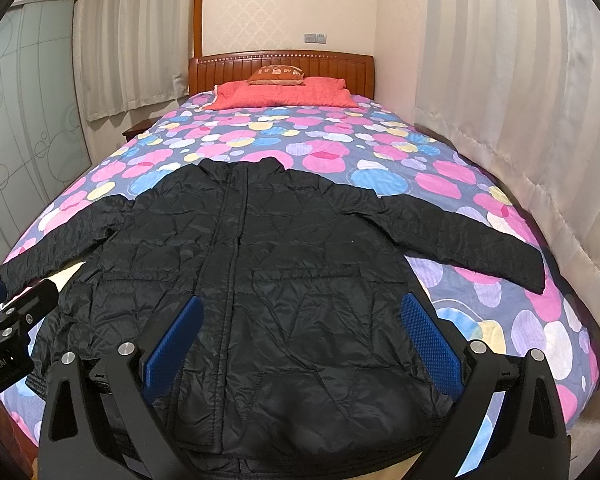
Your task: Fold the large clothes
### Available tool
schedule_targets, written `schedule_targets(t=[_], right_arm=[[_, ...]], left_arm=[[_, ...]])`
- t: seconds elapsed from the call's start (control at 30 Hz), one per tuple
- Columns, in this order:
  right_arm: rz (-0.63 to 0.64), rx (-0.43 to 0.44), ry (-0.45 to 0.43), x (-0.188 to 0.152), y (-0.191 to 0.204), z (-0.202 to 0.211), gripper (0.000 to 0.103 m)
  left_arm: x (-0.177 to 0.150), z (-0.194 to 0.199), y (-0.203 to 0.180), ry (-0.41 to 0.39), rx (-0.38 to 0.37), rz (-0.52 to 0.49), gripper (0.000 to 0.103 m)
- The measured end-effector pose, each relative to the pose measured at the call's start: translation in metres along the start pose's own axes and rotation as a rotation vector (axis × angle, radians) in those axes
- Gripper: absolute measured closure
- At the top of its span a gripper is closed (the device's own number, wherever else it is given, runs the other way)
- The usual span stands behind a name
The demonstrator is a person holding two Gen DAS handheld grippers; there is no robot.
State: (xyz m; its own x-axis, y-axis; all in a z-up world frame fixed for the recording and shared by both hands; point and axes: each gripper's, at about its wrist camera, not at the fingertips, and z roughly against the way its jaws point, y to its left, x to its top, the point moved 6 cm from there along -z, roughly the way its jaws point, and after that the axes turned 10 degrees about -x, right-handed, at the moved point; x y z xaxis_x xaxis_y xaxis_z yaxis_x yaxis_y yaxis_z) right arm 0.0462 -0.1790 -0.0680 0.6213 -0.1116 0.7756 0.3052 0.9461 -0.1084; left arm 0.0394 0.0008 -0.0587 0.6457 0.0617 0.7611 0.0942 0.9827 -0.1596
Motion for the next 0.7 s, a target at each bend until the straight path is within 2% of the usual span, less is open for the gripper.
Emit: schedule_targets(t=[0.17,0.33,0.47,0.57,0.7], right_arm=[[-0.016,0.0,0.028,-0.005,0.001,-0.007,0.005],[-0.068,-0.003,0.081,-0.009,-0.018,-0.043,0.005],[-0.157,-0.008,0.113,-0.009,-0.05,-0.068,0.005],[-0.274,-0.009,0.134,-0.011,-0.087,-0.089,0.005],[-0.441,-0.055,0.159,-0.014,-0.149,-0.12,0.006]], left_arm=[[-0.01,-0.016,0.005,0.023,0.016,0.028,0.002],[-0.002,-0.039,0.031,0.049,0.041,0.091,0.002],[0.0,-0.061,0.062,0.061,0.092,0.15,0.002],[0.002,-0.078,0.089,0.081,0.135,0.208,0.002],[-0.001,-0.098,0.126,0.121,0.187,0.296,0.002]])
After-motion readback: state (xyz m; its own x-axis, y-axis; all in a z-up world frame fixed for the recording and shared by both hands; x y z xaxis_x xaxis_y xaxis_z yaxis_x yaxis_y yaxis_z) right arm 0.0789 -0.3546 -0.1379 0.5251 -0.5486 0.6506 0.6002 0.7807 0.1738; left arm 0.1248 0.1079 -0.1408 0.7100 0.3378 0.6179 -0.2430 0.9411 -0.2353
